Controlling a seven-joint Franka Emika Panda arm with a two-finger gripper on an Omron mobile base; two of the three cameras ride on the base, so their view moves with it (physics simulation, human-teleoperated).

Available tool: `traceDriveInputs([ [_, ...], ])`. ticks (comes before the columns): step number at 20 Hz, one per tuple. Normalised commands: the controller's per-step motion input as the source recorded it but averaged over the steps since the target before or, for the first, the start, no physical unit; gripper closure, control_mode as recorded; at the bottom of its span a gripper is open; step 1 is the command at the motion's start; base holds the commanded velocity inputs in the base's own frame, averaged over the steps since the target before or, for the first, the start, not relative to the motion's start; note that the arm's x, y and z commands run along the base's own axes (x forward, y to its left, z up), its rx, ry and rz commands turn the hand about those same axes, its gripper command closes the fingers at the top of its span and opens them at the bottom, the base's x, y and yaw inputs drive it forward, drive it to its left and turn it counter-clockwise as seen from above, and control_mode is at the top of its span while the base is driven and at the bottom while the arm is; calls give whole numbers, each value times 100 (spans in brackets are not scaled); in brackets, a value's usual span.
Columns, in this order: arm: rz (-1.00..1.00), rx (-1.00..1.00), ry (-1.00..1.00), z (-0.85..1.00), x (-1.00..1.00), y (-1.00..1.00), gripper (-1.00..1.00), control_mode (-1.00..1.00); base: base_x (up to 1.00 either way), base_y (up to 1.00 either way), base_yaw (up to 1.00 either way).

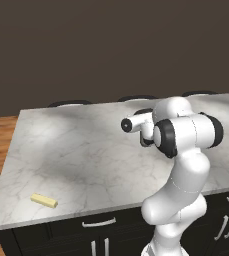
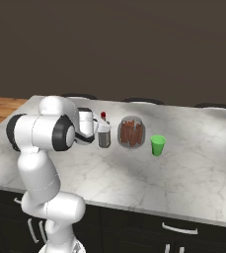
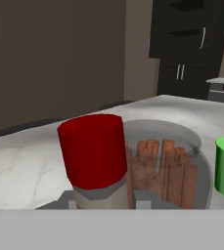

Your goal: Open the cabinet directly in front. Then move the liquor and the cup to the dining counter with the jar on it.

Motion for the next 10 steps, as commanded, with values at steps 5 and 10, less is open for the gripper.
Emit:
traceDriveInputs([
  [5,0,0,0,0,0,0,-100,-100,0,0,0],
  [10,0,0,0,0,0,0,-100,-100,0,0,0],
])
